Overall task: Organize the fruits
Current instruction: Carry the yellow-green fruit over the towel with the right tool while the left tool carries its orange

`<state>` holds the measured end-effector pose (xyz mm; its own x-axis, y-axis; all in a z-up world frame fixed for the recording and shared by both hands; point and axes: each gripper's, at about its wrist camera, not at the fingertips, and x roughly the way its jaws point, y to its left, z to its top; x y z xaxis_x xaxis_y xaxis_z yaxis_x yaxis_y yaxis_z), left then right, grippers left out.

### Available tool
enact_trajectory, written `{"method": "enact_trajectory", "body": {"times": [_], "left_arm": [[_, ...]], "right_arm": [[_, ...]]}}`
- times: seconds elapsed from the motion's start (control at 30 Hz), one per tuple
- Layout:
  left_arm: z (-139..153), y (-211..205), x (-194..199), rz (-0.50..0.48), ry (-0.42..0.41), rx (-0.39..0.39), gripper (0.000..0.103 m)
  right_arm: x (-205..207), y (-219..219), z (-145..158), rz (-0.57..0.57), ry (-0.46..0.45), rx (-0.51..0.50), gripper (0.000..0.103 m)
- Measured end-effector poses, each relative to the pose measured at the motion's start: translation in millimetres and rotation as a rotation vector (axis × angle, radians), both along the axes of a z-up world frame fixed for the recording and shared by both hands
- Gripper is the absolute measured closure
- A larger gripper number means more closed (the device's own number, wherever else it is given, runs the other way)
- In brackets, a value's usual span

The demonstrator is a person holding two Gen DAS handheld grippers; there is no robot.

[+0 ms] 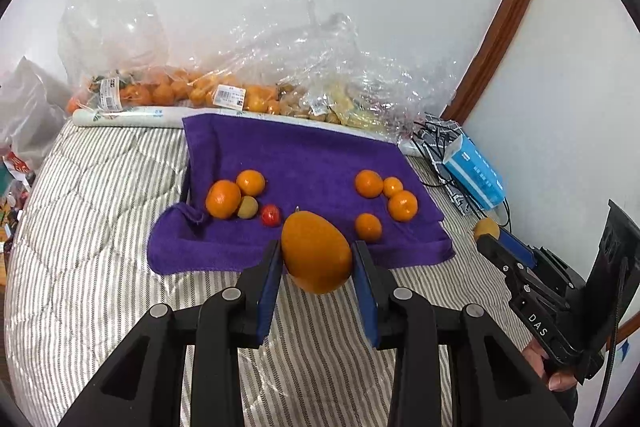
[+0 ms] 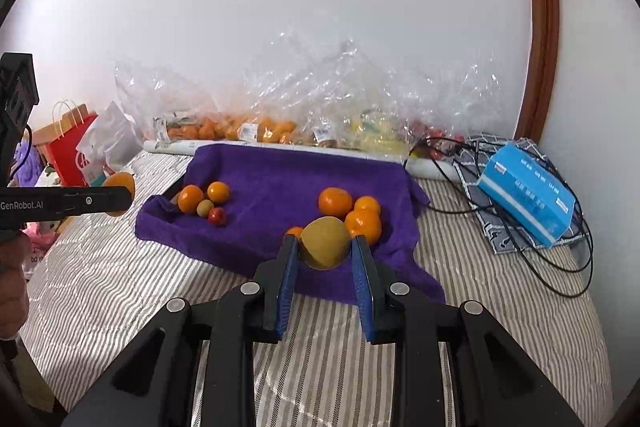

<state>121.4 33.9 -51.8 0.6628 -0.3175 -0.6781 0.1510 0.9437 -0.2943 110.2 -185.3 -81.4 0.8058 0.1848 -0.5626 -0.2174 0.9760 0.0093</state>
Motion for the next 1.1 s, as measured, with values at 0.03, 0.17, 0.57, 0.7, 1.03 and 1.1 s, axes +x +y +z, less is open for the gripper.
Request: {"method": "enact_trajectory", "body": {"times": [0.03,0.17,0.57,0.7,1.03,1.1], "left_arm": [[1.3,0.9,-0.1,0.002,-0.004,0.003,0.07],[5.3,3.7,0.5,0.01,-0.012,0.004,0.07],[11.6,5.6,10.4,0.015,-0.031,0.015,0.07],[10.5,4.8,17.6,0.015,-0.027,0.02,0.07],[3.3,13.4,37.2,0.029,-0.009,0.02,0.07],[1.4,15.4,41.4,0.032,-0.005,0.02,0.07]], "right_arm": [[0.0,0.0,1.1,0.002,-0.003,0.001,0.076],[1.8,1.3,4.5,0.003,-0.016,0.003,0.076],[12.9,-0.7,5.5,0.0,-0.02,0.011,0.076],[20.4,-4.2,4.0,-0.011,-0.013,0.022,0.076],[39.0,-9.1,-7.0,-0.026,0.014,0.026,0.076],[42.9,-9.7,-10.9,-0.029,0.024,0.026,0.076]]}}
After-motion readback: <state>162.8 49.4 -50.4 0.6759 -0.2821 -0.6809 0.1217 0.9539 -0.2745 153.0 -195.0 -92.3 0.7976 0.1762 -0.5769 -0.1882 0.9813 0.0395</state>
